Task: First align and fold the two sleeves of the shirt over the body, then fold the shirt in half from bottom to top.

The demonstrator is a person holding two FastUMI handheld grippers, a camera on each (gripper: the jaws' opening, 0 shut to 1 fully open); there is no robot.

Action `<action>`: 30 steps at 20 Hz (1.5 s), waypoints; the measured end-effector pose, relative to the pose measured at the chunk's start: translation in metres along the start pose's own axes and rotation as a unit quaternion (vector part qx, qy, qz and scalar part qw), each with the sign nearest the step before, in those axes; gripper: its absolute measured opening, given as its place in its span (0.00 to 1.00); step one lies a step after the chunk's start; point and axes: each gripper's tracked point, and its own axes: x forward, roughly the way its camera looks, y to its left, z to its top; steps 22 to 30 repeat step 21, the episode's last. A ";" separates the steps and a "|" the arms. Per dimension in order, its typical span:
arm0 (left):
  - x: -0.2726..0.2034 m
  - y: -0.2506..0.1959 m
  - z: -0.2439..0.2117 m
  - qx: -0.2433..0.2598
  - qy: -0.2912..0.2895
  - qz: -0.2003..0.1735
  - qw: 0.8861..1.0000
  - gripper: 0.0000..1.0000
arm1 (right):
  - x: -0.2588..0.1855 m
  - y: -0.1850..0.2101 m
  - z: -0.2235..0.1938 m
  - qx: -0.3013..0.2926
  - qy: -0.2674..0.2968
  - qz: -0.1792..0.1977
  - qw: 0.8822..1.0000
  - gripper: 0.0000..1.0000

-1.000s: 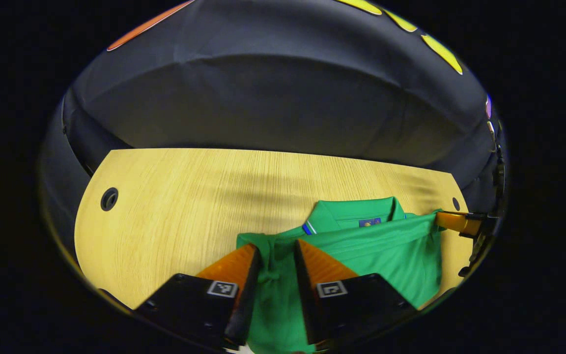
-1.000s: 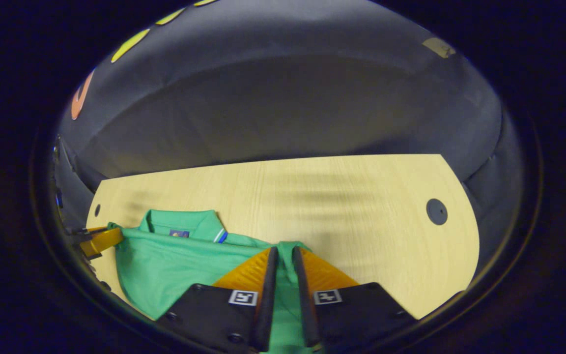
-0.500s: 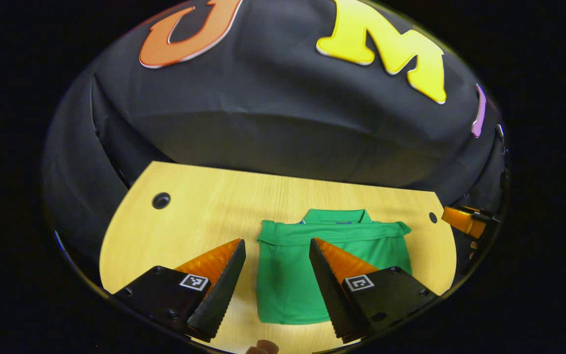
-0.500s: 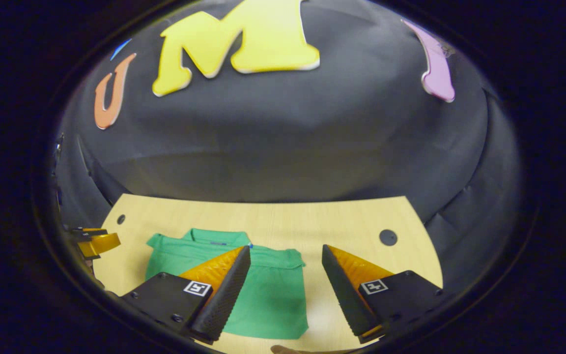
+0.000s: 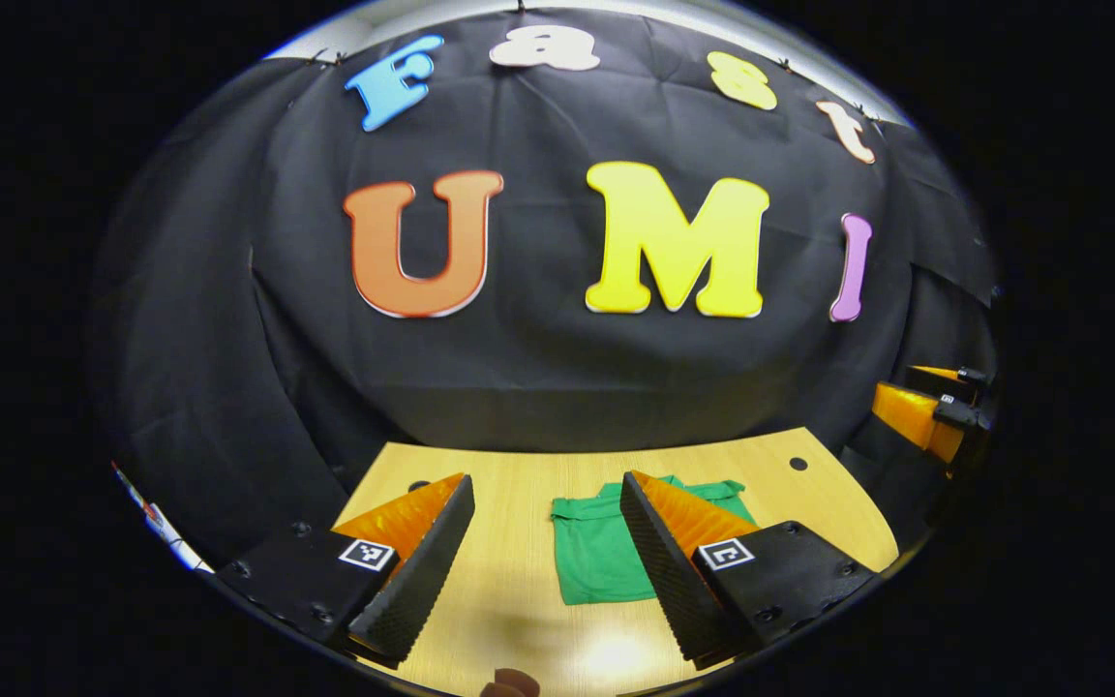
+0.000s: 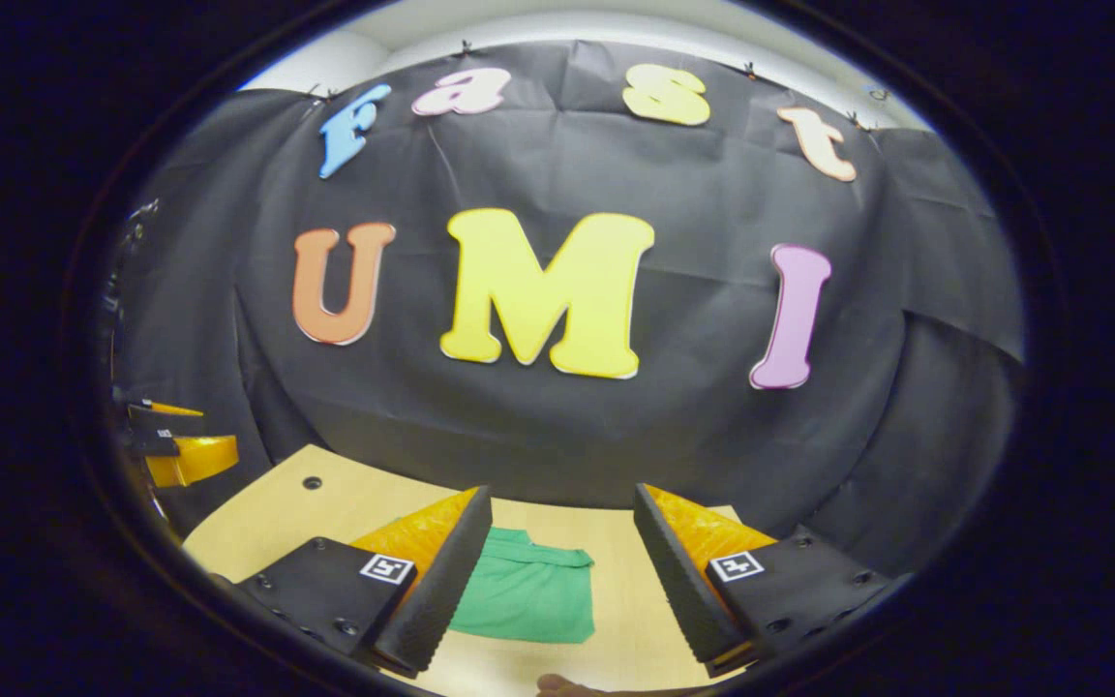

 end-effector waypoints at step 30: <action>-0.186 -0.003 -0.039 -0.049 -0.081 0.022 0.995 0.98 | -0.208 0.085 -0.041 -0.036 -0.051 0.050 0.997 0.95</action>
